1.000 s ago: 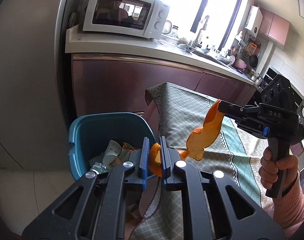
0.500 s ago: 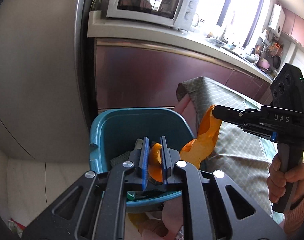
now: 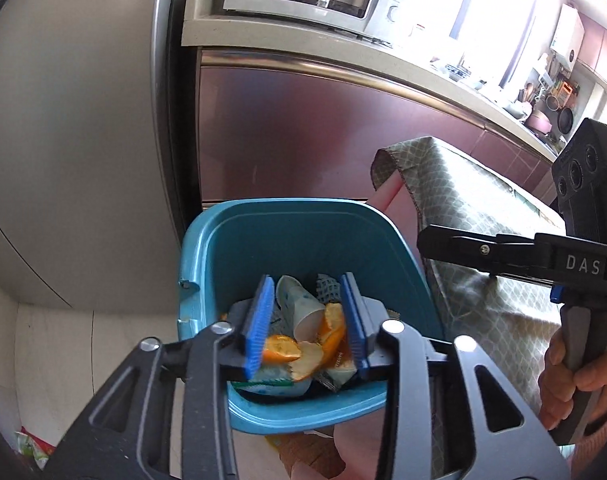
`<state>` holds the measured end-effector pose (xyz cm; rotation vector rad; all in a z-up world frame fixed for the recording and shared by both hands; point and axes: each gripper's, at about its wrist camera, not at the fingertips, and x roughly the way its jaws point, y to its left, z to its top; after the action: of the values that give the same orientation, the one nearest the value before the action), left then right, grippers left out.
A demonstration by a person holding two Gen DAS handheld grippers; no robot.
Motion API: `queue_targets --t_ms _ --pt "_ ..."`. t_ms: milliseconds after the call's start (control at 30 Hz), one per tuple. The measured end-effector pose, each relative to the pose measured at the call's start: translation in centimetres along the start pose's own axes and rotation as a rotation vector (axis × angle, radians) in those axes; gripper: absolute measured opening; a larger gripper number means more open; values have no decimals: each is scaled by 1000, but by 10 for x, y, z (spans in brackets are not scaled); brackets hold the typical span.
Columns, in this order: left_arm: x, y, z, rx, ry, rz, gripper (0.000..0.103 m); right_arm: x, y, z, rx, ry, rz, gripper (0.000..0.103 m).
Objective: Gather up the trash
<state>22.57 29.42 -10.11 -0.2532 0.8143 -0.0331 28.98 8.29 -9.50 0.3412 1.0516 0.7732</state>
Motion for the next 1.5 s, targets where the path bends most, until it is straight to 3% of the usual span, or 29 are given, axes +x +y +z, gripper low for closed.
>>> queue_targets --t_ms 100,333,667,933,1200,1500 --pt "-8 -6 -5 6 -16 -14 43 -12 2 -7 -25 -19 -7 42" --pt "-38 -26 -19 42 -79 -40 62 -49 4 -33 -94 -79 -37 51" --pt "-94 -71 -47 114 -226 -40 97 -121 12 -79 -174 -258 -168 73" --pt "-128 -110 -69 138 -315 -36 97 -187 19 -129 -226 -444 -340 96" --pt "-153 -150 -94 157 -398 -47 97 -246 18 -178 -246 -614 -542 96" --pt "-173 -194 -122 209 -453 -60 97 -292 10 -219 -235 -730 -676 96"
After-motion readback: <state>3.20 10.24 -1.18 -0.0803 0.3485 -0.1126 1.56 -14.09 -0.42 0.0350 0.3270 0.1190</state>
